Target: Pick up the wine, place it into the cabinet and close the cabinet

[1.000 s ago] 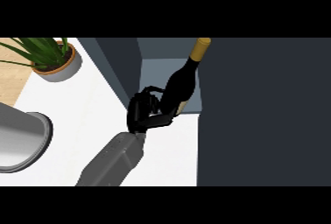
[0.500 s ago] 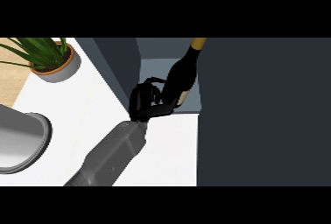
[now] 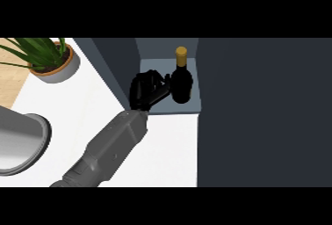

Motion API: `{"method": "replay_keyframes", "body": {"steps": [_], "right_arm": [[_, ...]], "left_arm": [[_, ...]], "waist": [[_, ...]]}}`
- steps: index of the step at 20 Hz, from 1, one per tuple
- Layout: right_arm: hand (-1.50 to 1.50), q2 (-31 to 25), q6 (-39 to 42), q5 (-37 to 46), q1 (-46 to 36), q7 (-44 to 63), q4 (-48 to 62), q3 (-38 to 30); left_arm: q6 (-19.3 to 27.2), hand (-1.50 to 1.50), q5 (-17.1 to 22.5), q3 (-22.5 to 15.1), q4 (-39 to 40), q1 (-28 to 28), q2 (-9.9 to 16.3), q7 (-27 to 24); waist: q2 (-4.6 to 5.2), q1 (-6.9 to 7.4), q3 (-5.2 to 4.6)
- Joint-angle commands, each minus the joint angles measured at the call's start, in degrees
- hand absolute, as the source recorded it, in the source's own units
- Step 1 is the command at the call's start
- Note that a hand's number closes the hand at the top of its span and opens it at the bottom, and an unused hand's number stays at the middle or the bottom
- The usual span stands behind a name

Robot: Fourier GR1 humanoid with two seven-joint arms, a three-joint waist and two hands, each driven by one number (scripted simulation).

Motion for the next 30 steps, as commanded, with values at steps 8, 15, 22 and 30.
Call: {"method": "replay_keyframes", "body": {"steps": [8, 15, 22, 30], "right_arm": [[-1.50, 0.33, 1.43, 1.60, -0.62, -2.45, 2.76, 1.24], [-1.50, 1.27, -0.20, 2.82, -2.19, -1.57, 2.69, 2.49], [-1.50, 0.82, -1.27, 3.40, -2.27, 0.29, 0.70, 2.54], [-1.50, -0.64, -0.23, 0.83, -2.03, -0.21, 1.62, -0.30]], "left_arm": [[0.77, 1.50, 2.21, -0.88, 8.34, -3.23, -0.03, -0.09], [-2.09, 1.50, 3.53, 1.47, 12.34, -4.67, -0.03, -1.94], [-1.57, -1.50, 3.67, 4.43, 13.78, -4.74, -0.03, -9.94], [-2.32, -1.50, 0.60, 2.81, 9.26, -3.06, -0.03, -13.66]], "waist": [[0.40, -1.17, -0.02], [0.51, -1.23, -0.05], [0.32, -0.69, -0.06], [-0.42, 1.22, 0.02]]}}
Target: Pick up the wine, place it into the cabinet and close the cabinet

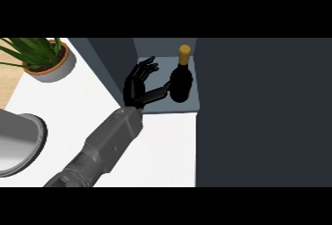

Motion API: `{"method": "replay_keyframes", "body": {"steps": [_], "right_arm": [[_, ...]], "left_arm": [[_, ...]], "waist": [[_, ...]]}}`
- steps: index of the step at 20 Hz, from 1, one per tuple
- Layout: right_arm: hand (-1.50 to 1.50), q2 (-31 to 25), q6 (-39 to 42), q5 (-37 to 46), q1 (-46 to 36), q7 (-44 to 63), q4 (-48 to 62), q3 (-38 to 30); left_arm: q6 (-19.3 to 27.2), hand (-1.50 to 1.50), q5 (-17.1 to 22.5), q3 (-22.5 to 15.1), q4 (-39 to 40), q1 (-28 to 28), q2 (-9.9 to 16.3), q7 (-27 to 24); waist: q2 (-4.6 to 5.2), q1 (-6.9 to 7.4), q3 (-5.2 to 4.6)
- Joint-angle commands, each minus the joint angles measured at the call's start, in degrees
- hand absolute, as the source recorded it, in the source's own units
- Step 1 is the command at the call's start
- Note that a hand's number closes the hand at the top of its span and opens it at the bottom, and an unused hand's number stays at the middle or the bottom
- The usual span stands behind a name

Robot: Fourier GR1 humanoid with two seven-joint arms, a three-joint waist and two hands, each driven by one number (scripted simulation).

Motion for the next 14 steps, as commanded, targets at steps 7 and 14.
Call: {"method": "replay_keyframes", "body": {"steps": [7, 14], "right_arm": [[-1.50, 1.74, -1.05, 2.72, 3.51, 0.94, -4.56, 2.72], [-1.50, -1.11, -0.78, -1.59, 0.42, 1.80, -2.09, -2.21]], "left_arm": [[7.64, -1.50, -2.40, -0.69, -10.41, 7.43, 0.61, -4.36], [9.42, -1.50, -7.36, -8.55, -34.62, 18.37, 7.77, 5.91]], "waist": [[-1.79, 2.87, 0.73], [-2.10, 4.05, 0.78]]}}
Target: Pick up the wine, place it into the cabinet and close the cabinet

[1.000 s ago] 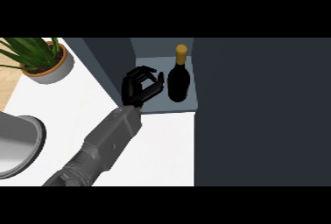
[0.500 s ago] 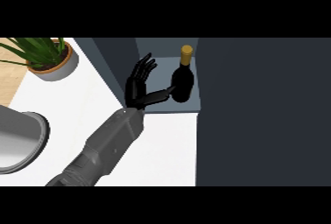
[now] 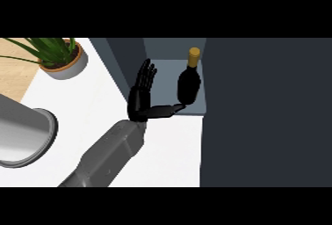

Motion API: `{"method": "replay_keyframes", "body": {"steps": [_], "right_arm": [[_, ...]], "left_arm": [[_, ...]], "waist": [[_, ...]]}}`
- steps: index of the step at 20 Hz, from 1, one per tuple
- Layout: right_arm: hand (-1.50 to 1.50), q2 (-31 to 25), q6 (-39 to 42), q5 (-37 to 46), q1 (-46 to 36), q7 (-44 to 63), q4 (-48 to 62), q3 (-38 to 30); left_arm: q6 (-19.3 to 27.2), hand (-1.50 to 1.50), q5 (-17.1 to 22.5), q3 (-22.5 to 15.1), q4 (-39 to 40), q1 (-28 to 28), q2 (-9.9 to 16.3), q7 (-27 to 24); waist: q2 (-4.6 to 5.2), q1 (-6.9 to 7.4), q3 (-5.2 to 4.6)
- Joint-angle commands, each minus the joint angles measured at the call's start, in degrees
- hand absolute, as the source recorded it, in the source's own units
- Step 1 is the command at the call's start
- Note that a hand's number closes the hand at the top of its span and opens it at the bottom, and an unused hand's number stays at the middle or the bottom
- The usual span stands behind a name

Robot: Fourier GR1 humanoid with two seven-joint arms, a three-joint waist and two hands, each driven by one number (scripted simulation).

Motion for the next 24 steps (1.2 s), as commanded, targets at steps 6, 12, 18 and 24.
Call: {"method": "replay_keyframes", "body": {"steps": [6, 12, 18, 24], "right_arm": [[-1.50, 1.72, 1.63, 1.93, 4.19, -3.41, -1.12, 2.01], [-1.50, -2.18, 1.29, -3.47, -0.91, 0.21, 0.22, -3.21], [-1.50, 0.87, 0.20, 2.90, 0.01, 0.80, -2.41, 4.23], [1.50, -7.41, 9.95, -0.81, 1.05, 1.97, -2.68, 3.20]], "left_arm": [[6.79, -1.50, -5.22, -8.57, -34.80, 14.32, 12.42, 11.85], [16.30, -1.50, -9.95, -10.68, -55.25, 22.98, 18.01, 17.91], [17.84, -1.50, -15.50, -10.34, -65.43, 29.79, 18.44, 21.39], [22.08, -1.50, -17.78, -12.16, -75.43, 37.64, 23.68, 20.93]], "waist": [[-0.44, 0.54, 0.30], [-0.03, -0.11, 0.25], [0.14, -0.64, 0.21], [0.06, -0.24, 0.21]]}}
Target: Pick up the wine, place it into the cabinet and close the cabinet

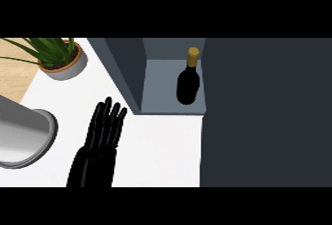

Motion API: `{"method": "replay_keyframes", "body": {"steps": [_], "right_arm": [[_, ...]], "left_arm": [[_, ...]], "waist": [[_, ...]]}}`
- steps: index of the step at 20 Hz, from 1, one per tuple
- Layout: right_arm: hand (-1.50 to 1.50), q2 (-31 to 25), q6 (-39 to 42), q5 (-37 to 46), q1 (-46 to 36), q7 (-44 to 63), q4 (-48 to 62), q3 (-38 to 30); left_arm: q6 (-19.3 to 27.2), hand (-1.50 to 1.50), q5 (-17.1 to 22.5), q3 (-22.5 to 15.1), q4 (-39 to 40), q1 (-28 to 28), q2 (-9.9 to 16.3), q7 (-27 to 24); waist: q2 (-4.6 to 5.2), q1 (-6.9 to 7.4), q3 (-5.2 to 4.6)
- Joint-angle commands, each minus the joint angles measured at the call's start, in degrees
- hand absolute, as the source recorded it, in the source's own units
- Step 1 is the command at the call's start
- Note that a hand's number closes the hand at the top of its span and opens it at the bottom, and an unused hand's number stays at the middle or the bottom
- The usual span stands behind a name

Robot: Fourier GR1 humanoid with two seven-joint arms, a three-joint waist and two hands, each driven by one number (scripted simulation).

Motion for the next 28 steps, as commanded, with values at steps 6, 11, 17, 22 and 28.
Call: {"method": "replay_keyframes", "body": {"steps": [6, 11, 17, 22, 28], "right_arm": [[1.50, -5.21, 8.87, -5.05, 5.21, 5.31, -6.45, 7.17], [1.50, -2.21, 5.21, -7.03, 5.84, 11.11, -8.98, 16.95], [1.50, 1.47, 3.24, 0.05, 9.32, 10.95, -11.04, 27.63], [1.50, 4.81, -4.17, 5.11, 0.94, 17.29, -12.37, 33.18], [1.50, 8.44, -12.86, 19.12, -11.48, 15.63, -1.90, 43.70]], "left_arm": [[1.18, -1.50, -3.13, 2.92, -13.66, 16.05, 9.64, -3.51], [-4.19, -1.50, 2.27, 12.20, -16.46, 23.31, 14.06, -6.10], [-13.43, -1.50, 6.76, 19.82, -18.82, 35.46, 16.90, -11.72], [-18.96, -1.50, 10.77, 27.72, -20.53, 42.68, 20.93, -12.99], [-29.33, -1.50, 11.97, 32.23, -16.05, 48.09, 21.23, -17.26]], "waist": [[-0.06, 0.16, -0.04], [-0.02, 0.55, -0.14], [-0.16, 0.27, -0.10], [-0.41, 0.87, -0.21], [-0.32, 1.46, -0.27]]}}
